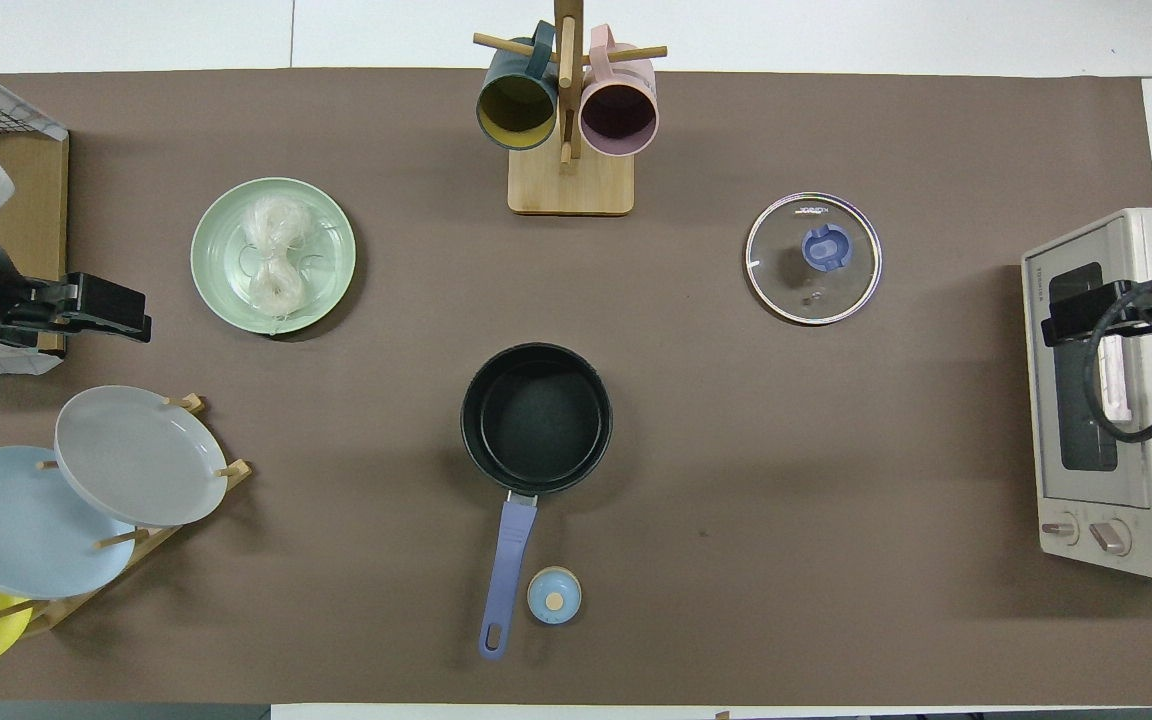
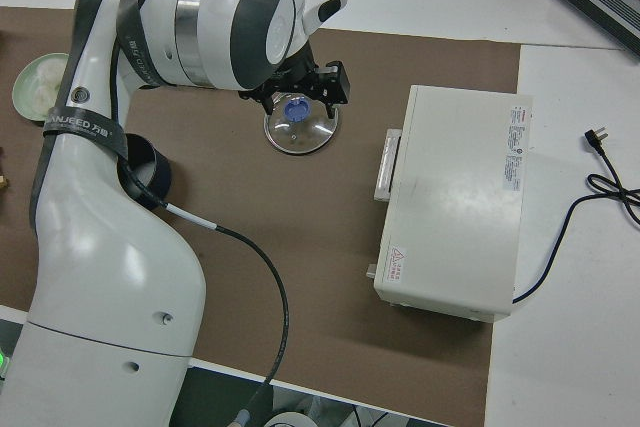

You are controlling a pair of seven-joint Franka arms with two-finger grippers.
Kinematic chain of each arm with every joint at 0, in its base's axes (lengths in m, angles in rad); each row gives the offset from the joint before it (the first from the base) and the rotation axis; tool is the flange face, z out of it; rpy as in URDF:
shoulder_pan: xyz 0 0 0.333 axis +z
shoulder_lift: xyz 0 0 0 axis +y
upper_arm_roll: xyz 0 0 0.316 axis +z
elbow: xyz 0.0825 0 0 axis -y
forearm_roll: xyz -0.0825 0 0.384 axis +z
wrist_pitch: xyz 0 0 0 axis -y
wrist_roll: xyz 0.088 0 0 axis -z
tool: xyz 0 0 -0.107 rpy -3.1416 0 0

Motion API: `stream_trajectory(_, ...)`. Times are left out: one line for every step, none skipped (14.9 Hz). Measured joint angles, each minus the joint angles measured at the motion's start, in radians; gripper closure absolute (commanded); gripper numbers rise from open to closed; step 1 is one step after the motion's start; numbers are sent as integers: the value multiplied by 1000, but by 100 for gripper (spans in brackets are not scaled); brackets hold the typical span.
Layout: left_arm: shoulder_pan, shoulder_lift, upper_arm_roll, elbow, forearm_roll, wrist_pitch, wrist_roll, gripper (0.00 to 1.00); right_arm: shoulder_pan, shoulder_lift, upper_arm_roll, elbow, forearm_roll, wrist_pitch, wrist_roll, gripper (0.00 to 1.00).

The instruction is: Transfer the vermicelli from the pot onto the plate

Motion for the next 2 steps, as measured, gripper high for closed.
stream_trajectory(0,0,0,0,0,0,0,0,0,0,1,0,-10,0,-1,0)
stream_trajectory(0,0,0,0,0,0,0,0,0,0,2,0,-19,-1,-2,0)
